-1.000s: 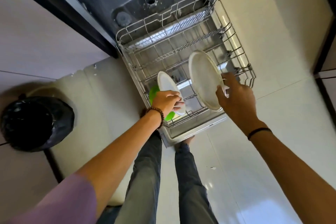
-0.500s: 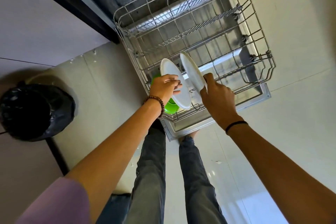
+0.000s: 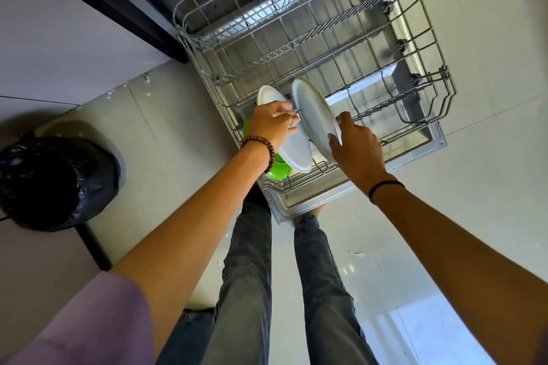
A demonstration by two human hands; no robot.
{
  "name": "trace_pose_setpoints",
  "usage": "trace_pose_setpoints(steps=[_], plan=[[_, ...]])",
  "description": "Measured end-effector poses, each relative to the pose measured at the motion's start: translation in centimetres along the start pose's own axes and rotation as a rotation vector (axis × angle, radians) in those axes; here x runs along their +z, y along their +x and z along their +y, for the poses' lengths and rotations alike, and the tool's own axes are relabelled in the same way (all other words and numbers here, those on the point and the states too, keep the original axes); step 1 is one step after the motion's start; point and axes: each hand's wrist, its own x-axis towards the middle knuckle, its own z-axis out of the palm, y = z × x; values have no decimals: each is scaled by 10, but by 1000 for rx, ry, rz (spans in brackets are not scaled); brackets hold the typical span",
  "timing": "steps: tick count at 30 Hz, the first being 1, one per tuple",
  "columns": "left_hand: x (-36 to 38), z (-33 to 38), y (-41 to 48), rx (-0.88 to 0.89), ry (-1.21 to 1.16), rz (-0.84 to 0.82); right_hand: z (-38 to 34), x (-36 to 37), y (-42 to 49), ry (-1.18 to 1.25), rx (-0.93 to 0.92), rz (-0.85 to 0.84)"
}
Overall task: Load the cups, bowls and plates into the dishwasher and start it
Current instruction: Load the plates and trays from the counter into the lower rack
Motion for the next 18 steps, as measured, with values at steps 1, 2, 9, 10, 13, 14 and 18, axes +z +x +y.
trace_pose_setpoints(steps=[1,2,9,10,13,14,18], plan=[[1,0,0,-2,4,-2,2,-1,-1,11,10,3],[1,0,0,-4,9,-4,4,-1,-1,19,17,7],[2,-5,-5,-9,26,-30,12,-1,-2,51,57,79],[2,-6,-6,-10,27,-32,11,-1,-2,53,56,85],[2,-8,-9,-13,46,-28,7,-3,-4,41,52,113],[2,-8,-11,-12,58,-29,5,-4,-5,30,49,131],[0,-6,-24,-1,79,-61,-5,-13,-13,-53,54,252]])
